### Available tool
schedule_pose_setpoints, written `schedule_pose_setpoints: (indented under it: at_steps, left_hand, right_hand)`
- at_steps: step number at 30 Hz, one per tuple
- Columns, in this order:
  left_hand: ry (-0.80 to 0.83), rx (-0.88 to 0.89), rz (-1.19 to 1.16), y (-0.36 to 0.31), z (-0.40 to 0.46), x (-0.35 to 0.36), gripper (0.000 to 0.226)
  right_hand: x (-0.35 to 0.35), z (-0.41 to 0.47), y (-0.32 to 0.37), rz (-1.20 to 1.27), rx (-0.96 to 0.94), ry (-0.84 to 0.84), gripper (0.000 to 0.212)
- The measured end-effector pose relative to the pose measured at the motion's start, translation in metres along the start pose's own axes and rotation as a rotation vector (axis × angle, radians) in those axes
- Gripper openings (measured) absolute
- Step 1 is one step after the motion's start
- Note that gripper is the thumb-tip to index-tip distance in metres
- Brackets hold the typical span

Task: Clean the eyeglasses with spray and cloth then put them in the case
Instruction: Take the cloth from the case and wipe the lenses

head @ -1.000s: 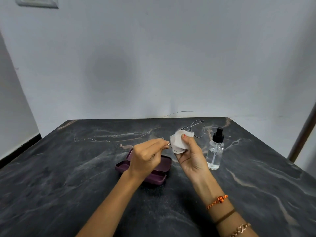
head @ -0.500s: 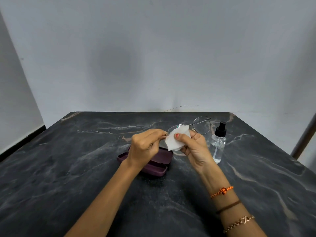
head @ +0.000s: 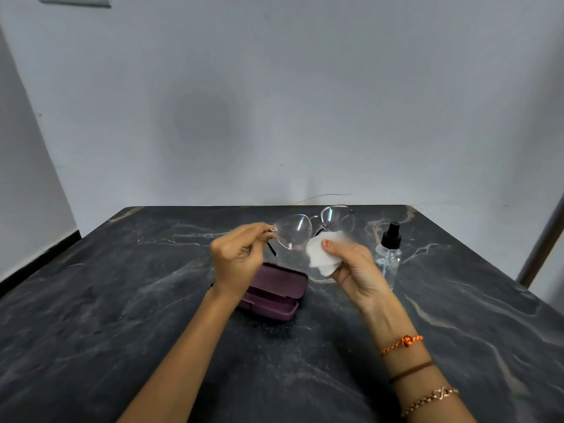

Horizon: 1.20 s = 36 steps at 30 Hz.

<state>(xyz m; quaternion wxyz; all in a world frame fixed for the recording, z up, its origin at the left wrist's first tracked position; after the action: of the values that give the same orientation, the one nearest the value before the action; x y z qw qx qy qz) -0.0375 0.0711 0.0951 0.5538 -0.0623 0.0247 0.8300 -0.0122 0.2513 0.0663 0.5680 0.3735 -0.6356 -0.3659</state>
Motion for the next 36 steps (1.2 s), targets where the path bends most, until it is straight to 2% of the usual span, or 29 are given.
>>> schedule_pose_setpoints:
  at_steps: [4,8,13,17,18,23,30,33,36]
  left_hand:
    - [-0.139,-0.112,-0.008,0.017,0.0,-0.014,0.017]
    - [-0.121,-0.099,0.009,0.018,0.001,-0.013,0.021]
    - [-0.11,-0.119,0.005,0.019,-0.003,-0.01,0.019]
    - [-0.104,-0.124,0.012,0.02,-0.005,-0.009,0.02]
    - [-0.103,-0.122,0.015,0.02,-0.005,-0.009,0.019]
    - [-0.091,-0.118,0.017,0.018,-0.007,-0.005,0.017]
    - [-0.071,-0.119,0.019,0.015,-0.009,-0.003,0.016]
    - [-0.076,-0.118,0.022,0.015,-0.009,-0.003,0.016]
    - [-0.092,-0.114,0.027,0.016,-0.009,-0.004,0.015]
  right_hand:
    - [-0.017,0.001,0.003,-0.003,-0.05,-0.094,0.007]
    - [-0.018,0.006,-0.005,-0.137,-0.083,-0.199,0.006]
    - [-0.03,0.007,-0.006,-0.35,-0.213,-0.439,0.016]
    - [-0.037,0.011,-0.014,-0.519,-0.241,-0.579,0.006]
    - [-0.038,0.011,-0.015,-0.56,-0.236,-0.607,0.009]
    - [-0.042,0.012,-0.017,-0.732,-0.224,-0.666,0.031]
    - [-0.038,0.006,-0.022,-1.329,-0.233,-0.706,0.049]
    - [-0.033,0.006,-0.023,-1.396,-0.262,-0.676,0.053]
    - [-0.029,0.007,-0.026,-1.438,-0.29,-0.635,0.047]
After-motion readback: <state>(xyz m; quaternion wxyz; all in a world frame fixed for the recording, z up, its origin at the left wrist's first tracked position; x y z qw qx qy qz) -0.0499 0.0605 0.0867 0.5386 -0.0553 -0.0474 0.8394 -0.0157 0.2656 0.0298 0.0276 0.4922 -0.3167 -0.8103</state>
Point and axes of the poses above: each hand's wrist, its own z-axis towards the middle knuckle, its own x-axis out of the palm, y = z × x, the point moved 3 cm from there along z, towards the middle knuckle, and after that the axes turned 12 degrees about x, right-handed, at the moved point
